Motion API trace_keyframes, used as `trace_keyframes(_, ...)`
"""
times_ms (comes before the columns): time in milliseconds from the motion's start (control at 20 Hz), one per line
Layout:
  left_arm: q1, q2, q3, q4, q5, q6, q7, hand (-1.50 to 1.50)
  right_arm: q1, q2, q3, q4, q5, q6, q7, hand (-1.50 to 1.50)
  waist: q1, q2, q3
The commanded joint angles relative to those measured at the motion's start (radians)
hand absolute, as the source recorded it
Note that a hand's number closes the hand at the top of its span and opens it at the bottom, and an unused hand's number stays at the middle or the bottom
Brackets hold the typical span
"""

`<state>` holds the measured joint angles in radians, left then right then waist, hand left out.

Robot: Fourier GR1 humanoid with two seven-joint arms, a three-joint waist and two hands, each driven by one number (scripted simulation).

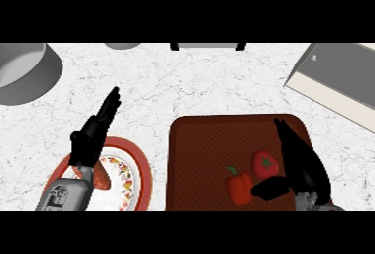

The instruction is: Pick the tomato from the tray and place it in the tiered shelf

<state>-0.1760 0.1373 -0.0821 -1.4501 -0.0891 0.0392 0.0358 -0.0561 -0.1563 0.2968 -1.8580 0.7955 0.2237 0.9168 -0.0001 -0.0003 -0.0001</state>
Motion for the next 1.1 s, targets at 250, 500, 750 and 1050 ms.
trace_keyframes(250, -0.01, -0.049, 0.006, -0.014, -0.028, -0.003, 0.013, 0.0, 0.057, 0.048, 0.012, -0.004, 0.05, 0.005, -0.033, -1.5, -0.001, -0.001, 0.0)
trace_keyframes(500, 0.019, -0.049, 0.023, -0.014, -0.042, -0.005, -0.011, 0.0, 0.039, 0.042, -0.05, 0.139, 0.031, -0.033, -0.152, -1.5, 0.0, 0.0, 0.0)
trace_keyframes(750, 0.017, -0.043, 0.022, -0.048, -0.028, -0.036, 0.027, 0.0, 0.072, 0.044, 0.036, 0.05, 0.063, 0.075, -0.081, 1.5, 0.0, -0.001, 0.0)
trace_keyframes(1050, -0.035, -0.052, 0.042, -0.013, -0.038, -0.037, 0.046, 0.0, 0.063, 0.047, 0.068, 0.102, 0.163, 0.005, -0.15, 1.5, -0.001, 0.0, 0.0)
